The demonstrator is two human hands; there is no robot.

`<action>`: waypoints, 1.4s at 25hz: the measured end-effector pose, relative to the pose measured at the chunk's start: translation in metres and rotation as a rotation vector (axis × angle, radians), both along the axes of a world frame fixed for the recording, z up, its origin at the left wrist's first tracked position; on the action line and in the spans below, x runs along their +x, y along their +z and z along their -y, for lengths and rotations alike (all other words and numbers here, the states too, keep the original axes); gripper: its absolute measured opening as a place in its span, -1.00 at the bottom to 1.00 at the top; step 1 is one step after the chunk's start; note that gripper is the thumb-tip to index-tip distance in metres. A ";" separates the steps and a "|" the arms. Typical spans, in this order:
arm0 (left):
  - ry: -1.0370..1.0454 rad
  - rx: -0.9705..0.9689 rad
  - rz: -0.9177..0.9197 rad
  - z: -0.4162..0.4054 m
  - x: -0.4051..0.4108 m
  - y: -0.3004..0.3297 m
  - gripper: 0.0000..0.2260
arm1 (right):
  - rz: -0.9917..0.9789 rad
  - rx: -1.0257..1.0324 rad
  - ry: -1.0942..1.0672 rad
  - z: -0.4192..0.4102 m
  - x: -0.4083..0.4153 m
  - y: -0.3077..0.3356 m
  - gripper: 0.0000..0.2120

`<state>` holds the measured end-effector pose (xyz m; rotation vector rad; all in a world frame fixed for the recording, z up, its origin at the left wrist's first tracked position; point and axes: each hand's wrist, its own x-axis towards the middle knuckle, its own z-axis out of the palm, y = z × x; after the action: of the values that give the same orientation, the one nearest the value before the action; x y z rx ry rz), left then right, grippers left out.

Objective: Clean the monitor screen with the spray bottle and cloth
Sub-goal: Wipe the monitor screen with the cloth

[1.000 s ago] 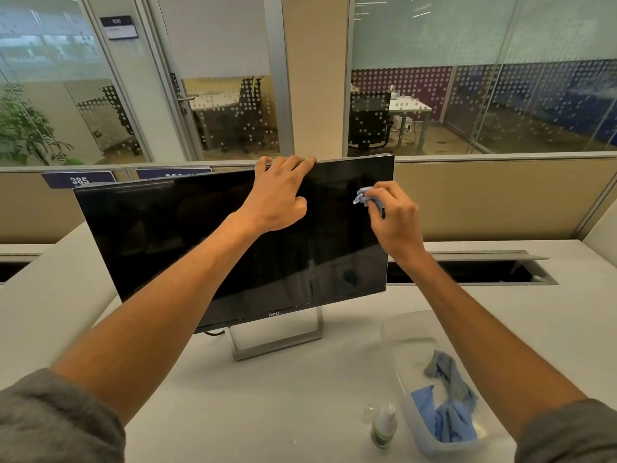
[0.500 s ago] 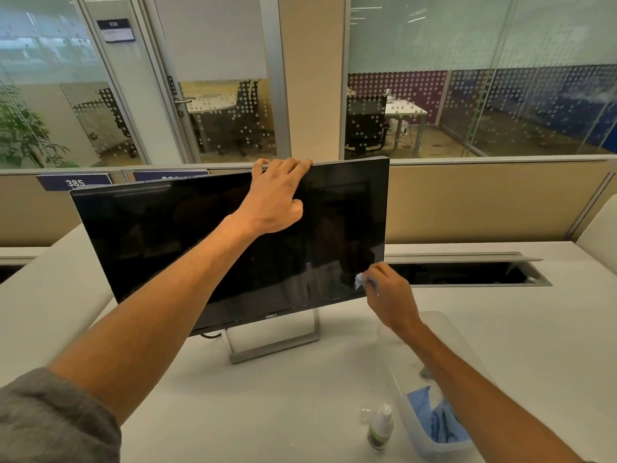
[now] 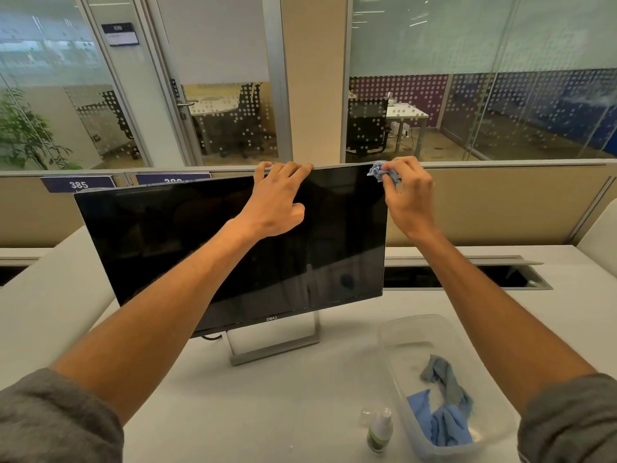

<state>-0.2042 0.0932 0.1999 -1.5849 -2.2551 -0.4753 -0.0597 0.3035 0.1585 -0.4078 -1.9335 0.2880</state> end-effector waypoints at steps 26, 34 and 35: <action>0.024 -0.160 -0.105 0.029 -0.024 0.017 -0.40 | 0.295 -0.300 -0.010 0.054 0.051 -0.146 -0.86; 0.280 0.048 -0.231 0.129 -0.059 0.013 -0.53 | -0.198 -0.338 0.015 0.040 0.021 -0.015 -0.80; 0.359 0.146 -0.212 0.142 -0.066 0.010 -0.52 | -0.213 -0.336 0.001 0.034 0.016 -0.004 -0.79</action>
<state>-0.2702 -0.0488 0.2104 -1.0727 -2.2183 -0.3451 -0.0436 0.2696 0.1544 -0.5718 -1.6783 0.6358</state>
